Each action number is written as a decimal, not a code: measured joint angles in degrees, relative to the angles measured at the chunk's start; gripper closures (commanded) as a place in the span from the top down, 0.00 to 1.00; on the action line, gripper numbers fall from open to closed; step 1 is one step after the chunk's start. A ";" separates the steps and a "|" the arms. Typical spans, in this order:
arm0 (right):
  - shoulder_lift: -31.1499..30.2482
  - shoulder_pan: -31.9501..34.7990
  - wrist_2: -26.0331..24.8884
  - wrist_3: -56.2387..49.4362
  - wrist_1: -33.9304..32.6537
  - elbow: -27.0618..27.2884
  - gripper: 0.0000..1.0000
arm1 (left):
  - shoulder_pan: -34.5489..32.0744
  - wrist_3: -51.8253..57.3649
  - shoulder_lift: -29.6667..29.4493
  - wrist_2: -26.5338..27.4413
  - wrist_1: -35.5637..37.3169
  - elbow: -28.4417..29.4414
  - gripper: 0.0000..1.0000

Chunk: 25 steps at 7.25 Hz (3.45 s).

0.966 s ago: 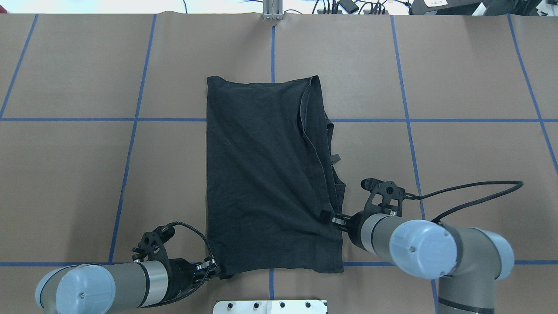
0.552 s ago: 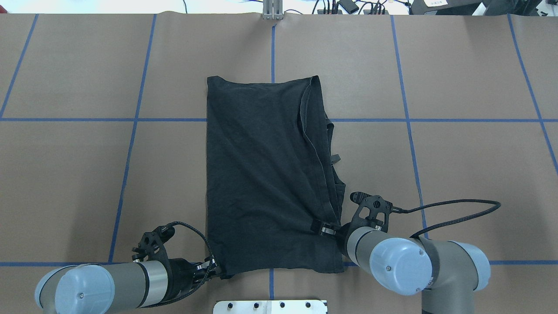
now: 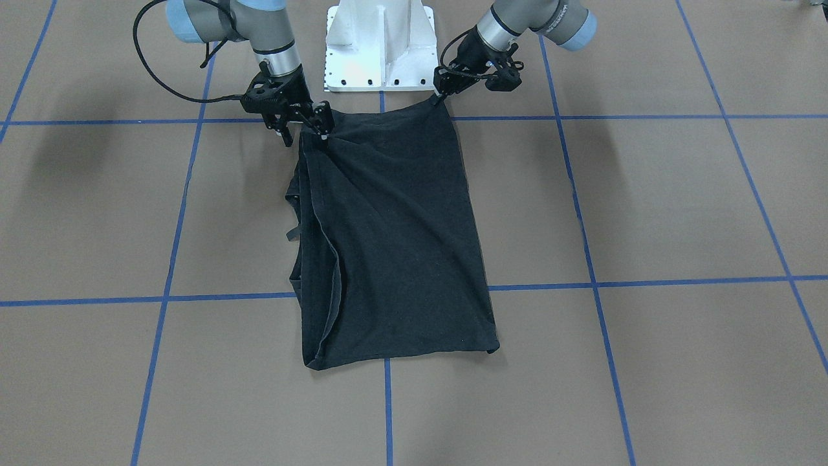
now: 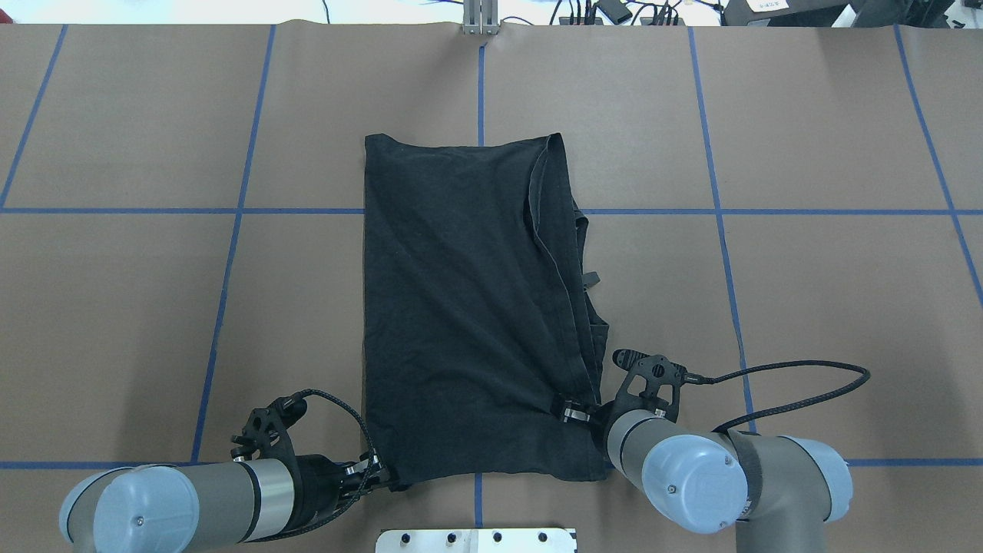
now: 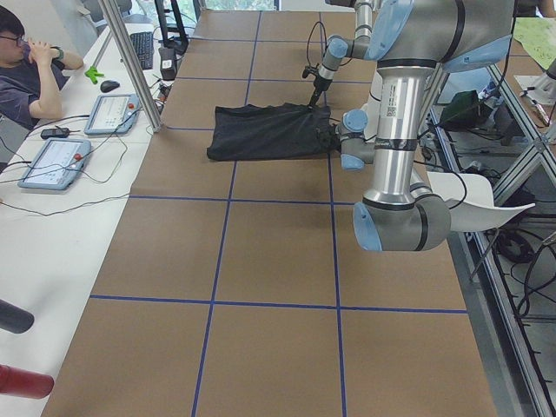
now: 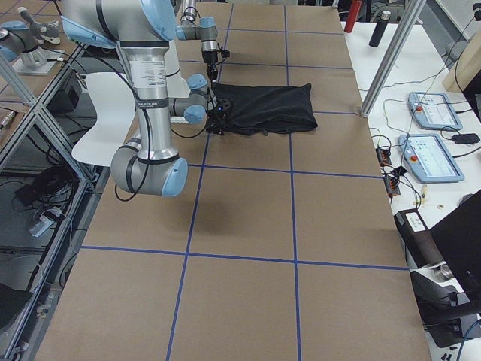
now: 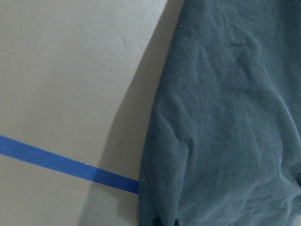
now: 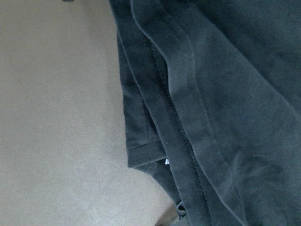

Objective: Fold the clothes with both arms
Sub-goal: 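Lower the right gripper to the other near corner while the left holds, then grasp the black shirt's two corners nearest the robot with both grippers, then lift the near edge with both grippers and carry it away from the robot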

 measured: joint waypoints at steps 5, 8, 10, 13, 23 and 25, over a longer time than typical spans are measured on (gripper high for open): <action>0.67 0.05 0.22 -0.07 0.01 0.25 0.02 | 0.00 0.00 0.13 0.01 0.00 -0.18 0.00; 0.80 0.05 0.17 -0.01 -0.05 0.42 0.00 | 0.00 0.00 0.36 0.01 0.06 -1.11 0.00; 0.86 0.14 0.13 0.02 -0.22 1.11 0.00 | -0.02 0.08 0.43 -0.11 0.11 -1.69 0.00; 0.21 0.14 1.49 0.28 -0.70 4.96 0.00 | -0.08 0.27 1.58 -1.43 0.46 -4.70 0.00; 2.40 9.00 10.61 -0.40 -14.01 17.22 0.00 | -14.60 12.43 -6.11 -10.85 21.19 -17.08 0.00; 7.00 13.34 13.17 -2.31 -16.29 13.72 0.00 | -19.33 16.88 -11.89 -12.32 26.77 -13.03 0.00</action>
